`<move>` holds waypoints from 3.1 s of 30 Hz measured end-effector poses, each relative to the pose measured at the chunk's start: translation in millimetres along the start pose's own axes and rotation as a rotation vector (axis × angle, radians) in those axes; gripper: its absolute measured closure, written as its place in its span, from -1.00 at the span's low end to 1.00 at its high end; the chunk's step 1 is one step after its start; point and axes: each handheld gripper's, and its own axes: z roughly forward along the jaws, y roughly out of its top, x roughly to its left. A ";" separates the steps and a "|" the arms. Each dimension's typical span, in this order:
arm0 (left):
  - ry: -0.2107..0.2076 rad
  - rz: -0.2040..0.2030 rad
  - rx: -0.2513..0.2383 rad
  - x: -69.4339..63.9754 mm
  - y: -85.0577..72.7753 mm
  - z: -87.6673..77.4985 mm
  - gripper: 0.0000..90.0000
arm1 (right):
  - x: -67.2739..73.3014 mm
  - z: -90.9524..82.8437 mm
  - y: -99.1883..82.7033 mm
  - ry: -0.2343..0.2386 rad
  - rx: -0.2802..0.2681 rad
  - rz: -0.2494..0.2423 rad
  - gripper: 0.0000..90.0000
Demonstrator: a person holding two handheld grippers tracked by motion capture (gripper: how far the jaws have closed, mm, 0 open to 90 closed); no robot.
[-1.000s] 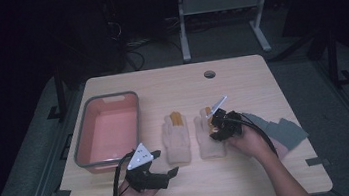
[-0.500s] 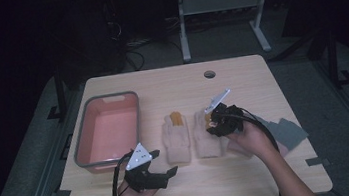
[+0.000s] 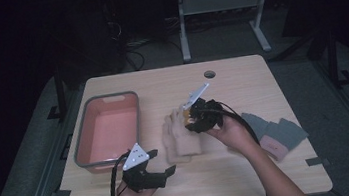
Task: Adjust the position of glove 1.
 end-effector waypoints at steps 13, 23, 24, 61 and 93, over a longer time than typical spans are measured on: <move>0.002 -0.018 0.010 2.5 0.6 2.1 -0.65 | 7.6 42.5 14.2 0.045 0.052 -0.025 0.35; -0.004 -0.037 0.045 3.0 1.7 13.2 -0.64 | 1.7 70.4 -6.5 0.079 0.055 0.054 0.28; -0.004 -0.046 0.049 3.1 1.8 14.3 -0.64 | 1.8 70.8 -7.6 0.084 0.051 0.066 0.27; 0.103 -0.314 0.132 21.2 11.6 53.7 -0.28 | -14.3 45.7 -43.4 0.159 -0.049 0.389 -0.22; 0.047 -0.359 0.253 31.9 4.6 66.3 0.04 | 6.4 81.1 -64.9 0.209 -0.123 0.699 0.37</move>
